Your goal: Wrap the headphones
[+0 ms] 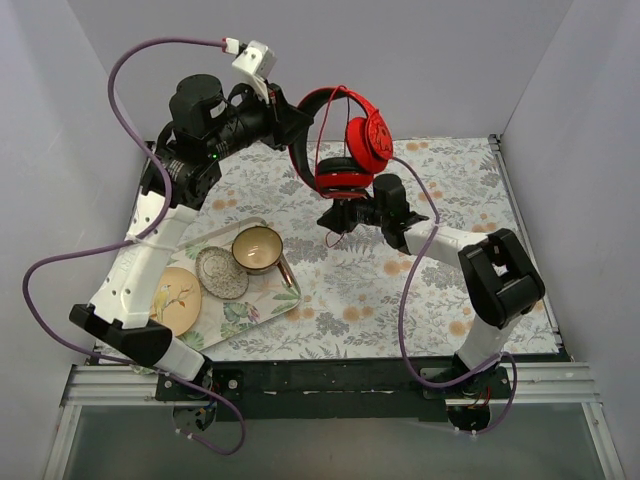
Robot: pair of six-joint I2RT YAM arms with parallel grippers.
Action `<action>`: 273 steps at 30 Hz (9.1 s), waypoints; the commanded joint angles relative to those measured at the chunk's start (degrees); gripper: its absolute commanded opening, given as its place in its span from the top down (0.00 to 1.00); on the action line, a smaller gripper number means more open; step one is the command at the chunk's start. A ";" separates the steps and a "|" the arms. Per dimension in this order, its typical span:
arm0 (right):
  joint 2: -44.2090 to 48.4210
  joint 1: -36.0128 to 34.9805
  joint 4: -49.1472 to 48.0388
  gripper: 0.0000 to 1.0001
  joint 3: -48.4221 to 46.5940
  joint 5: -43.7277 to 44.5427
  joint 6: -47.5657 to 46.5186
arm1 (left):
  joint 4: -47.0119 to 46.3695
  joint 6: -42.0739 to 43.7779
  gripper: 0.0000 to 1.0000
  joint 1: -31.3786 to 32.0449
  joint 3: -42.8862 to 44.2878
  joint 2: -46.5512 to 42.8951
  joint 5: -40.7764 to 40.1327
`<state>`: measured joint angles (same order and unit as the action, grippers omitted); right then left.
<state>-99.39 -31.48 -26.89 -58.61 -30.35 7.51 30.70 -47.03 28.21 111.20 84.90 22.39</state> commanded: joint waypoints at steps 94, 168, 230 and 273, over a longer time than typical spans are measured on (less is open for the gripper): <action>4.83 -5.53 51.85 0.99 -46.23 52.06 -27.20 | -23.07 41.49 1.00 -0.62 -48.27 -10.81 -19.78; 4.91 4.51 -19.07 0.89 9.65 6.35 12.09 | -1.78 -3.76 1.00 0.89 -2.92 -4.48 -12.10; 3.68 -9.56 39.74 0.99 -25.77 63.98 -31.84 | -28.68 41.23 1.00 -2.45 -57.41 -6.15 -4.47; 1.31 -2.88 21.09 0.99 7.99 35.27 -9.27 | -34.39 22.15 0.80 -2.28 -50.29 18.19 -2.00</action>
<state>-95.90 -35.59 -8.47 -49.69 2.59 -2.92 -1.54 -24.56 26.44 58.70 103.42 21.37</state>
